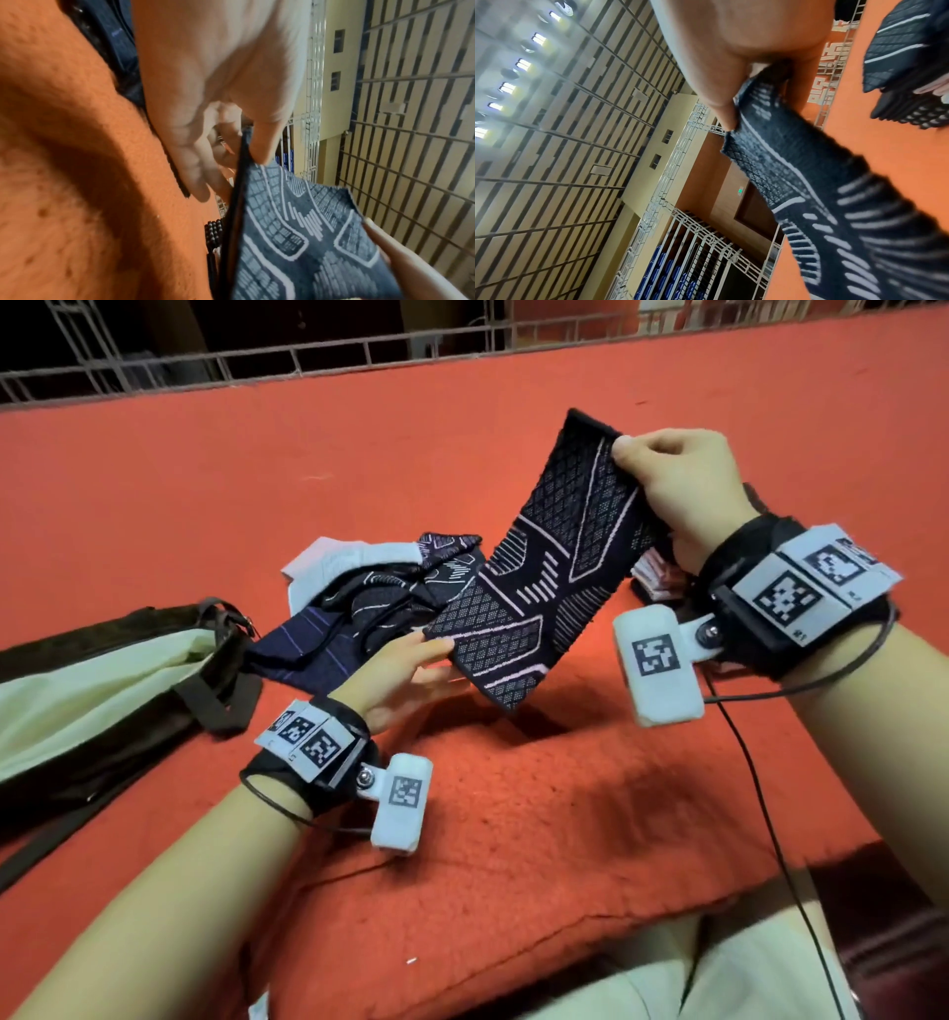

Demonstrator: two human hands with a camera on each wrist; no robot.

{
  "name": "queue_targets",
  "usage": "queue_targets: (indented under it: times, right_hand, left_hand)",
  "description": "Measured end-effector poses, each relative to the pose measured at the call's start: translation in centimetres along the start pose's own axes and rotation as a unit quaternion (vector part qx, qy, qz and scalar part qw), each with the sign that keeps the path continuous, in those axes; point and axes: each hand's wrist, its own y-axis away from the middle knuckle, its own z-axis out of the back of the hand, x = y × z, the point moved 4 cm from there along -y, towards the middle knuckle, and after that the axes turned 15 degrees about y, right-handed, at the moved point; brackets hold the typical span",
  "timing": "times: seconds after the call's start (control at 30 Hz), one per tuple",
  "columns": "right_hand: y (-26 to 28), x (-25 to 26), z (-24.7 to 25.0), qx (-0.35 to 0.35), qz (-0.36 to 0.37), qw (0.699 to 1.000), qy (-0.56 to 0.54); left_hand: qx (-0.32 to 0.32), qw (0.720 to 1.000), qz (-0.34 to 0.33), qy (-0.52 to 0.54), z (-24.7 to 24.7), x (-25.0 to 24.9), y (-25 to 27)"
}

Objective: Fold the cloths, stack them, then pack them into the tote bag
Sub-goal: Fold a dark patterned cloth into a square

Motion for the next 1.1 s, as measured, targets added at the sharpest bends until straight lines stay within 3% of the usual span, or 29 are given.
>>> queue_targets:
  times: [0.17, 0.3, 0.47, 0.6, 0.7, 0.83, 1.1]
  right_hand:
    - [1.3, -4.1, -1.0, 0.029, -0.063, 0.998, 0.008]
    - [2.9, -8.8, -2.7, 0.053, -0.13, 0.99, 0.031]
    - [5.0, -14.1, -4.5, 0.119, -0.236, 0.959, 0.101]
    - [5.6, -15.8, -4.6, 0.154, -0.263, 0.935, 0.182]
    - [5.1, -15.3, -5.0, 0.149, -0.25, 0.931, 0.223]
    - [4.8, -12.0, -6.5, 0.14, -0.168, 0.935, 0.279]
    - [6.5, -8.1, -12.4, 0.245, -0.07, 0.907, 0.337]
  left_hand:
    - [-0.138, 0.987, -0.028, 0.08, 3.3, 0.8, -1.2]
    - [-0.185, 0.978, -0.038, 0.093, 5.3, 1.9, -1.8]
    - [-0.179, 0.976, -0.055, 0.114, 6.2, 2.2, -2.1]
    - [-0.128, 0.99, -0.059, 0.027, 5.1, 2.2, -1.9]
    - [-0.119, 0.99, -0.063, -0.031, 5.1, 2.3, -2.1]
    - [-0.125, 0.99, -0.058, -0.019, 5.3, 2.3, -2.0]
    - [-0.12, 0.991, -0.057, -0.011, 5.5, 2.5, -2.1]
